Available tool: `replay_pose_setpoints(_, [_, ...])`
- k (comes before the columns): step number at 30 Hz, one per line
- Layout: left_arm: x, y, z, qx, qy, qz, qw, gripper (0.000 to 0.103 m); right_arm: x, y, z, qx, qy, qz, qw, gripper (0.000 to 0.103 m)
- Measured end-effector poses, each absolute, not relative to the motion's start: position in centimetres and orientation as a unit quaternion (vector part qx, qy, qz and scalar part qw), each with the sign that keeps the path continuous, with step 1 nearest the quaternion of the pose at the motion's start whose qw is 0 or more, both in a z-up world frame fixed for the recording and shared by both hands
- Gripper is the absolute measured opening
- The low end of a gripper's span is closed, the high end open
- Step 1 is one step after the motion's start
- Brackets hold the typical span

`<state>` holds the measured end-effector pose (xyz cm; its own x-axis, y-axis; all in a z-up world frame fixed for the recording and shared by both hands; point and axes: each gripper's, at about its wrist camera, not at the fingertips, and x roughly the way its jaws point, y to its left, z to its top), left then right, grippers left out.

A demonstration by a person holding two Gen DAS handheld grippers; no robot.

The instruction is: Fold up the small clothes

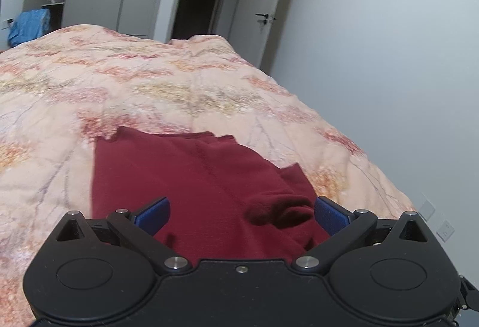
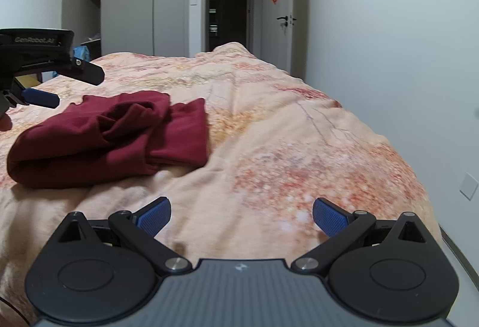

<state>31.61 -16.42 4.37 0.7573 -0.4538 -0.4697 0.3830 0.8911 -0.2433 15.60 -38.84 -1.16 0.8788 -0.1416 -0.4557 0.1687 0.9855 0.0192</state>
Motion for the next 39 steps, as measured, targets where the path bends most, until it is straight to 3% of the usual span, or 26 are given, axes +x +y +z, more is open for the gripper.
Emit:
replay_pose_setpoints(16, [31.6,-5.6,0.2,-0.147,0.3,-0.06,0.941,0.102,20.9,-36.4,1.4,0.134,0.219,0.153,0.954,0.103])
replay_pose_setpoints(33, [31.2,-5.1,-3.0,-0.177,0.305,-0.086,0.932,0.102,29.4,-39.2,-1.4,0.411,0.278,0.207,0.844,0.103])
replay_pose_setpoints(39, [31.2,-5.3,-3.0,-0.174,0.305,-0.084,0.932,0.102,30.5,-38.4,-1.7,0.392,0.261,0.197,0.86,0.101])
